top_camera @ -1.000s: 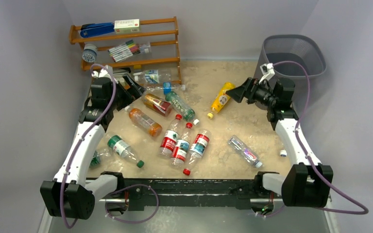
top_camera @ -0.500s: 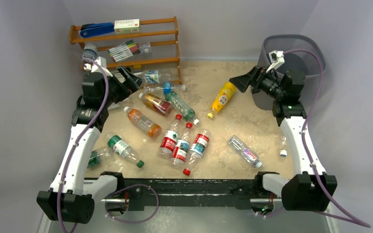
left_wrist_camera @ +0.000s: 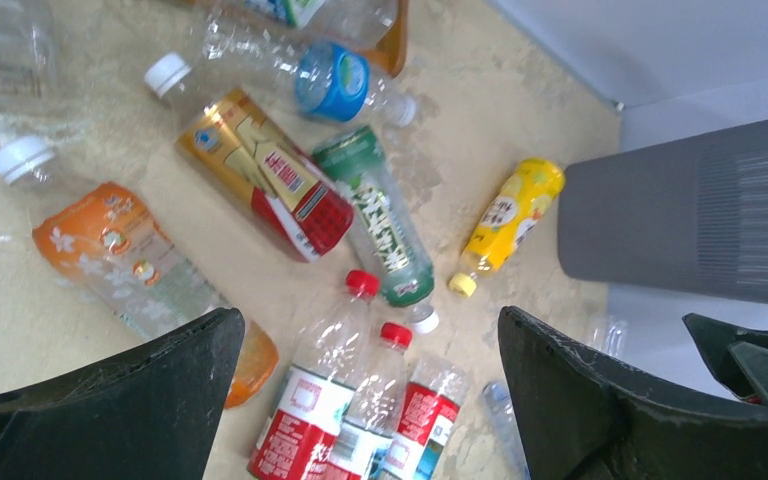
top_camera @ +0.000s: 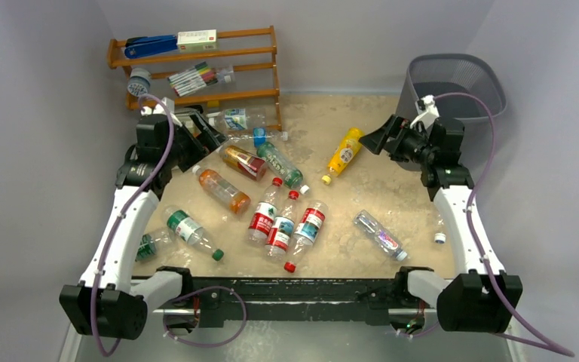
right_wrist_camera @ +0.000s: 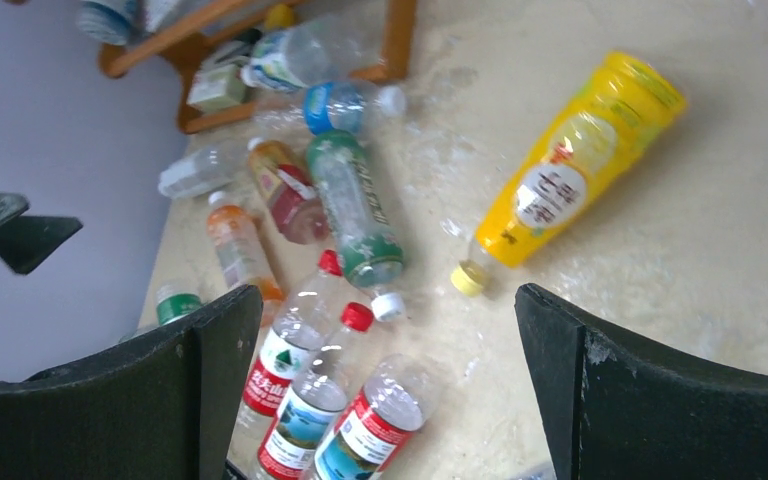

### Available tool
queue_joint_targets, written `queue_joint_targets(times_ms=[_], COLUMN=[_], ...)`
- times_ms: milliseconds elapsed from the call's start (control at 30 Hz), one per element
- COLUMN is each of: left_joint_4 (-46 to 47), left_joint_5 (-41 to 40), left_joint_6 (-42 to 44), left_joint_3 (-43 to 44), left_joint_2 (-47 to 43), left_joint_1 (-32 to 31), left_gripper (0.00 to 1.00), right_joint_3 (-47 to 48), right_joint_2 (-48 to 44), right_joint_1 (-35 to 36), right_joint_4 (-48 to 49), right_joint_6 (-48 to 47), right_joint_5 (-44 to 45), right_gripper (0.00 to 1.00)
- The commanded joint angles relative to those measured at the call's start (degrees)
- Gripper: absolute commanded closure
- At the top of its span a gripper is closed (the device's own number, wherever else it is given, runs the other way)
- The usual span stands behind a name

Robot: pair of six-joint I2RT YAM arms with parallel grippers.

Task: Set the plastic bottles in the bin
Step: Pick up the plastic bottle at the center of the board.

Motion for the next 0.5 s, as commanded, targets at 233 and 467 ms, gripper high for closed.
queue_joint_targets(times_ms=[233,467], left_joint_4=[-1.4,-2.34], left_joint_5=[1.53,1.04], left_joint_6=[3.89,3.46], left_joint_3=[-2.79,-3.73], left_joint_2=[0.4,-0.19], left_joint_1=[-0.24,-0.28], left_gripper=[0.01,0.01], right_joint_3=[-5.34,-8.79], right_joint_2=[-1.76,2.26], right_joint_1=[0.17,0.51], right_joint_4=[-3.98,3.72], right_joint_6=[-2.68,3.31], right_joint_5=[13.62,12.51], right_gripper=[0.0,0.0])
